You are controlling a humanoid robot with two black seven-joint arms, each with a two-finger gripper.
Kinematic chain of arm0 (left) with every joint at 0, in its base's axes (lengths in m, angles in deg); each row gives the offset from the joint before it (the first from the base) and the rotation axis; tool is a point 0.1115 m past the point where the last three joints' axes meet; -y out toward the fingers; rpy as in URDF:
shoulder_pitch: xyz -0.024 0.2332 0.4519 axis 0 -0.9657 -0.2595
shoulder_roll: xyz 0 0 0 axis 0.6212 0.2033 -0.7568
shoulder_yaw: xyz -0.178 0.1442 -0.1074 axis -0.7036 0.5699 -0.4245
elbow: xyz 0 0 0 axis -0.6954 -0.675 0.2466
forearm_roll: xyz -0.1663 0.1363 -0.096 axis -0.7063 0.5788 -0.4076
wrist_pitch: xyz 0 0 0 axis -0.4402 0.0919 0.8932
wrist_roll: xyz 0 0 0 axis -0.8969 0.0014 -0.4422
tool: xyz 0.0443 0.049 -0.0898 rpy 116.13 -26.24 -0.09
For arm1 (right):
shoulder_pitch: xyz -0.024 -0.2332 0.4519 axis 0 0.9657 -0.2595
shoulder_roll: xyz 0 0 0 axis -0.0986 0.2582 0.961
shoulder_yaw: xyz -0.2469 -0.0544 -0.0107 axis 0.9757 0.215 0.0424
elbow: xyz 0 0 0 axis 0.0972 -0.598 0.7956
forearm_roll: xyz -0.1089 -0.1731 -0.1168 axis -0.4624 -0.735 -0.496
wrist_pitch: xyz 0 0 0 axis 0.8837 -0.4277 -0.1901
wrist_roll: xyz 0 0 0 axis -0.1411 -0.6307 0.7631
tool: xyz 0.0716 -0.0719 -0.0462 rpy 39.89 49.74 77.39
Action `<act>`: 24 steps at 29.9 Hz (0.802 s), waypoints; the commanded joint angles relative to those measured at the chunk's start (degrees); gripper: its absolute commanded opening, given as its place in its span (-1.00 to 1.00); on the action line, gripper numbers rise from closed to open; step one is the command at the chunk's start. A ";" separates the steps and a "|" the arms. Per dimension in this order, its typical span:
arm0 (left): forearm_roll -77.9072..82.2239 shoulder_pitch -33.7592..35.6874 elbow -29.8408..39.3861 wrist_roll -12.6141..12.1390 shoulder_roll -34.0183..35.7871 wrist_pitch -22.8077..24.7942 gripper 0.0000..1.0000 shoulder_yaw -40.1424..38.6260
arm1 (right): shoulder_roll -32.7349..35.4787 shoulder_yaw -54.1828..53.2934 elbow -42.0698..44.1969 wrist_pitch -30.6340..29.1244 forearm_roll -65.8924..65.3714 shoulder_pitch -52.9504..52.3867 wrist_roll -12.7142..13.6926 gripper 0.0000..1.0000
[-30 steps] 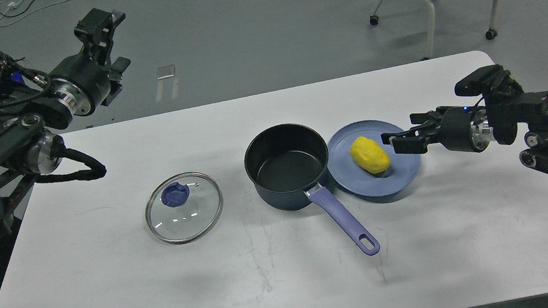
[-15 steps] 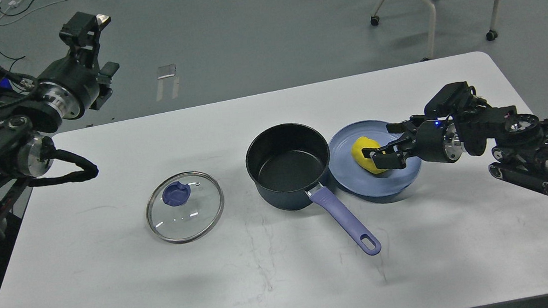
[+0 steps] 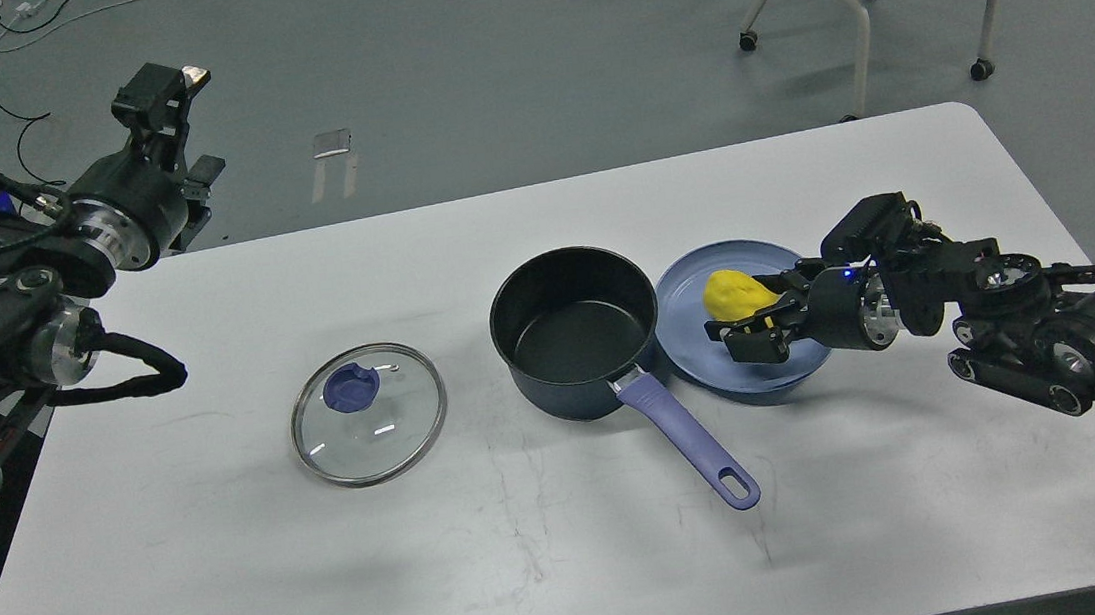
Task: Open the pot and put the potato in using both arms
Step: 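Reach the right gripper to the yellow potato and grasp it, then lift the potato off the blue plate with the right gripper, then move the potato over the saucepan and release it inside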
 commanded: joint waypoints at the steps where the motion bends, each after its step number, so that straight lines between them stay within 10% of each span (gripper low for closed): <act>1: 0.09 -0.10 0.07 0.11 0.08 0.02 0.95 -0.01 | -0.10 0.14 0.16 0.00 -0.03 -0.07 -0.76 0.06; 7: 1.23 -0.54 -0.02 0.37 -0.18 -0.07 0.95 -0.01 | 0.07 0.84 0.16 0.00 0.14 -0.95 -1.29 -0.22; 24: 1.32 -0.45 0.07 0.90 -0.80 -0.16 0.95 -0.01 | -3.60 1.17 -7.06 1.49 6.21 -13.34 -2.34 -0.16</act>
